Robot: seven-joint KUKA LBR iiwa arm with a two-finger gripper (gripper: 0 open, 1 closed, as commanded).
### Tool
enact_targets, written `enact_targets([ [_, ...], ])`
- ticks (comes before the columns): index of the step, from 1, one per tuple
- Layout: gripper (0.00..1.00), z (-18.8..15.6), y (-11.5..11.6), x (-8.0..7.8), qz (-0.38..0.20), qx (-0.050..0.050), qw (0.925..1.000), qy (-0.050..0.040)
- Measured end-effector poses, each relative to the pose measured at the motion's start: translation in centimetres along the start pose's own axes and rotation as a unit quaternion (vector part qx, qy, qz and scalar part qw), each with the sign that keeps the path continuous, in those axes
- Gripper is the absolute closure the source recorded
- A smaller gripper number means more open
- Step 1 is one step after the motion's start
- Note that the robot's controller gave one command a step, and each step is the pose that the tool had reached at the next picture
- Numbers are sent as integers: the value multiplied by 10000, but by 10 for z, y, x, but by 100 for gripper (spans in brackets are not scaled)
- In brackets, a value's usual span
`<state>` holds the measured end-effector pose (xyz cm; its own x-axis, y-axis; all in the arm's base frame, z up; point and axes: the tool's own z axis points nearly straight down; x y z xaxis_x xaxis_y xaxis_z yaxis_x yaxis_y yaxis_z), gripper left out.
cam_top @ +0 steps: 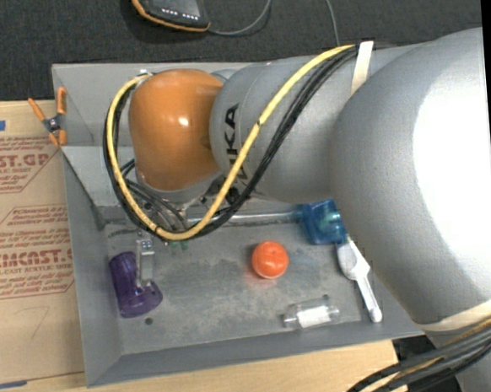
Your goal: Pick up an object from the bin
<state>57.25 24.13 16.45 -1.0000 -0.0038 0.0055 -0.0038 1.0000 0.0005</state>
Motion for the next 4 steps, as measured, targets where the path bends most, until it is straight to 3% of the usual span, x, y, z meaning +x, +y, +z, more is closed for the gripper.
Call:
enact_targets([
  [1,0,-5,-2,-2,17,-7,10000,-32],
  [2,0,35,1,36,-2840,-6,9588,12],
  [3,0,14,-3,38,634,-20,9980,-26],
  [4,0,30,0,28,-795,-11,9968,-20],
])
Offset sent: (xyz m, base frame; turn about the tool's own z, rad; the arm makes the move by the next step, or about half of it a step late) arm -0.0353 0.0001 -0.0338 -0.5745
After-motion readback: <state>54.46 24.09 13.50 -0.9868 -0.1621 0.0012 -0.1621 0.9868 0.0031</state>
